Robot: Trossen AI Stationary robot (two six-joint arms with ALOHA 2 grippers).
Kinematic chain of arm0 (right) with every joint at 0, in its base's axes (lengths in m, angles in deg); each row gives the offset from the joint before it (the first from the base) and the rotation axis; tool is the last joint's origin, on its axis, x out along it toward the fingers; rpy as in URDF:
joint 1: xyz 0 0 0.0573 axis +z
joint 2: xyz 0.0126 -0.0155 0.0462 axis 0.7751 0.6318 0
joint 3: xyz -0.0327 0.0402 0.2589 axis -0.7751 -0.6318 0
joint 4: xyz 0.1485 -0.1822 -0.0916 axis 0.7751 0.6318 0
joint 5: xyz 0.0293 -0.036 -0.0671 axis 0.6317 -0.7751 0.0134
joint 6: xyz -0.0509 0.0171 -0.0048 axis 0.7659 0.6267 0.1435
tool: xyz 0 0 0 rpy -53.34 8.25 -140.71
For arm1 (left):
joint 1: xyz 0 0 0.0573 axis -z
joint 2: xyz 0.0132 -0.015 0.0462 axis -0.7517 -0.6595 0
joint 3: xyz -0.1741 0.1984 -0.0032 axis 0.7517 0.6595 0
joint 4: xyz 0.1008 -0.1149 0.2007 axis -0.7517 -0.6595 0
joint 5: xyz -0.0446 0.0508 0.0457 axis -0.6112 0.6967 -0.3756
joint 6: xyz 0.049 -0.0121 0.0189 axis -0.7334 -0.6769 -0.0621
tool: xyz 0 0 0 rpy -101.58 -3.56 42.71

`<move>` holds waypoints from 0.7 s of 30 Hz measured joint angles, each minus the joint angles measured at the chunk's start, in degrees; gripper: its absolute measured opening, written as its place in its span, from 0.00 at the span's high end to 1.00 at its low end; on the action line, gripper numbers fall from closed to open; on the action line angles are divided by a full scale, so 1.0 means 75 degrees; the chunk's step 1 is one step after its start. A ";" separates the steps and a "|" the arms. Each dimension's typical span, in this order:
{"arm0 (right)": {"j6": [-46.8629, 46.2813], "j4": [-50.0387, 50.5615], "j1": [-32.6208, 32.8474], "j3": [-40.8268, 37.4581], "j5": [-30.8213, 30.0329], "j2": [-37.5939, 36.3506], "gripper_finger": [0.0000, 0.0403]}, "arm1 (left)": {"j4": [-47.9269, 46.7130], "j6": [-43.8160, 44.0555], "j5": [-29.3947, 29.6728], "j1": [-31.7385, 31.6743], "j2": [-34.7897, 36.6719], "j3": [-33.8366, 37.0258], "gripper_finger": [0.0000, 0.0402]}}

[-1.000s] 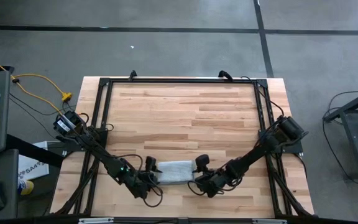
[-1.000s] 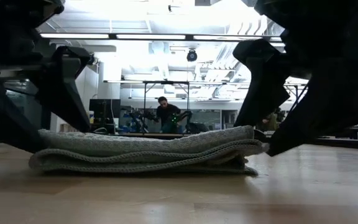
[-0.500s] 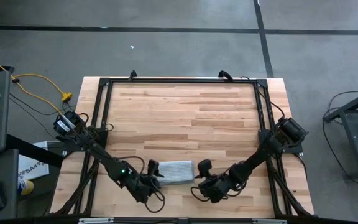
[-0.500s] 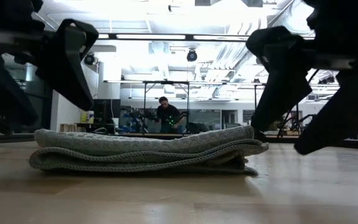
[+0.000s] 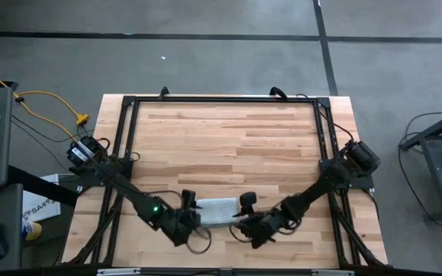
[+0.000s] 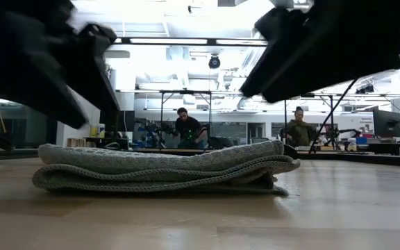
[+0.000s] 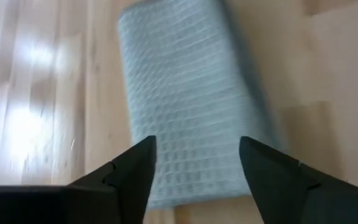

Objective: Fold microfiber towels
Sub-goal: Fold the gray microfiber cloth

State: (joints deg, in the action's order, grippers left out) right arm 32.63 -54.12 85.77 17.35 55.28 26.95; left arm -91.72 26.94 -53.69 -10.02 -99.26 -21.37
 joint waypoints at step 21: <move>-0.0020 0.0082 -0.1121 -0.0004 0.1800 0.0227 0.96 | 0.0822 0.0509 -0.1007 -0.0460 0.0000 0.0925 0.88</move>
State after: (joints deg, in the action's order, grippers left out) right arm 32.49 -53.50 77.37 17.32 68.77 28.65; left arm -85.55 30.75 -61.24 -13.47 -99.26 -14.43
